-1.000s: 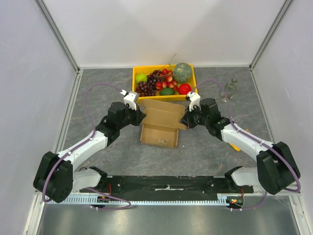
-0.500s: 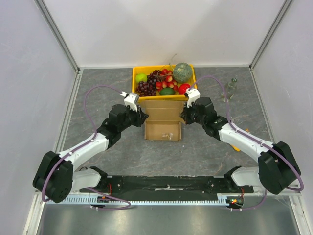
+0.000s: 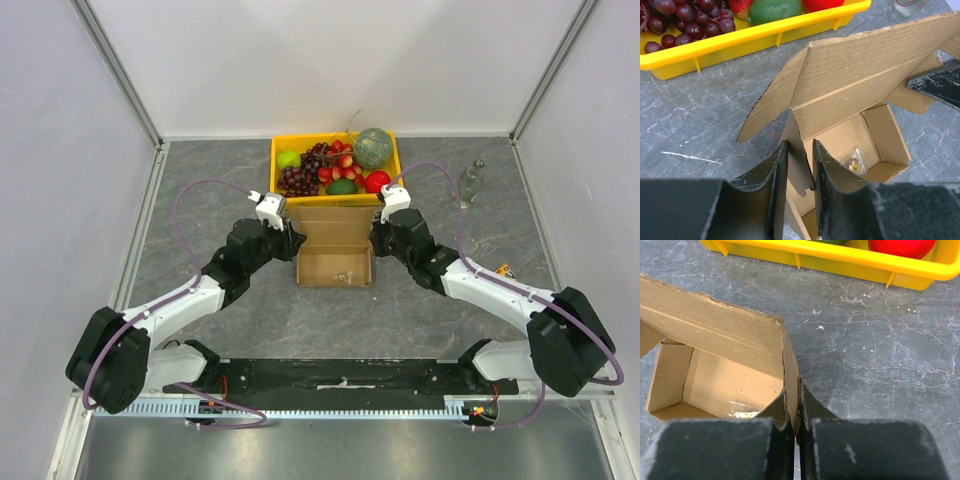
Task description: Fold the paper box
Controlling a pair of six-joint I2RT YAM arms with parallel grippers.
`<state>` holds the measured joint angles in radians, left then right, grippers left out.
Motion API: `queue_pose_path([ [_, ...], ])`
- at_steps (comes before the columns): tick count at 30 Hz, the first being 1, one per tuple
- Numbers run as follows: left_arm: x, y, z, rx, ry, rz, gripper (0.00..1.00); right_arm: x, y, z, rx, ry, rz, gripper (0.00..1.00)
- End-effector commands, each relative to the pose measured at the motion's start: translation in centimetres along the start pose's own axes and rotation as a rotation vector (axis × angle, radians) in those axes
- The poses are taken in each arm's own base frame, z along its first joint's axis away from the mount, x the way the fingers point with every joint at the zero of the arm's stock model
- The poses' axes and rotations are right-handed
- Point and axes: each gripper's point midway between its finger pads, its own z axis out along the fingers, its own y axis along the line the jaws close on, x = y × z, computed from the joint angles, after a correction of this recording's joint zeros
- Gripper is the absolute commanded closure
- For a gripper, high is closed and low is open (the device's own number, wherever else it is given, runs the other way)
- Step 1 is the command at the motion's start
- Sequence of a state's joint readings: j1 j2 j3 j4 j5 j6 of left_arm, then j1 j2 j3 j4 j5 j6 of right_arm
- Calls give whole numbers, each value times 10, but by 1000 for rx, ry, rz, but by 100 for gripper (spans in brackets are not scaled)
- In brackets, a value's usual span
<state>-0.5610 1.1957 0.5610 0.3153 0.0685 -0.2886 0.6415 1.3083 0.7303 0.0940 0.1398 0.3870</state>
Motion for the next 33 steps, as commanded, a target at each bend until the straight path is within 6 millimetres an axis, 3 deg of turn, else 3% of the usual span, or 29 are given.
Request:
queue_pose_path([
  [1,-5,-18,2,55,-41,-33,69,-30,18,-2,-20,-140,87,98],
  [33,42,-42,-7,21,-23,-20,82,11,17,-22,94,-238,144,100],
])
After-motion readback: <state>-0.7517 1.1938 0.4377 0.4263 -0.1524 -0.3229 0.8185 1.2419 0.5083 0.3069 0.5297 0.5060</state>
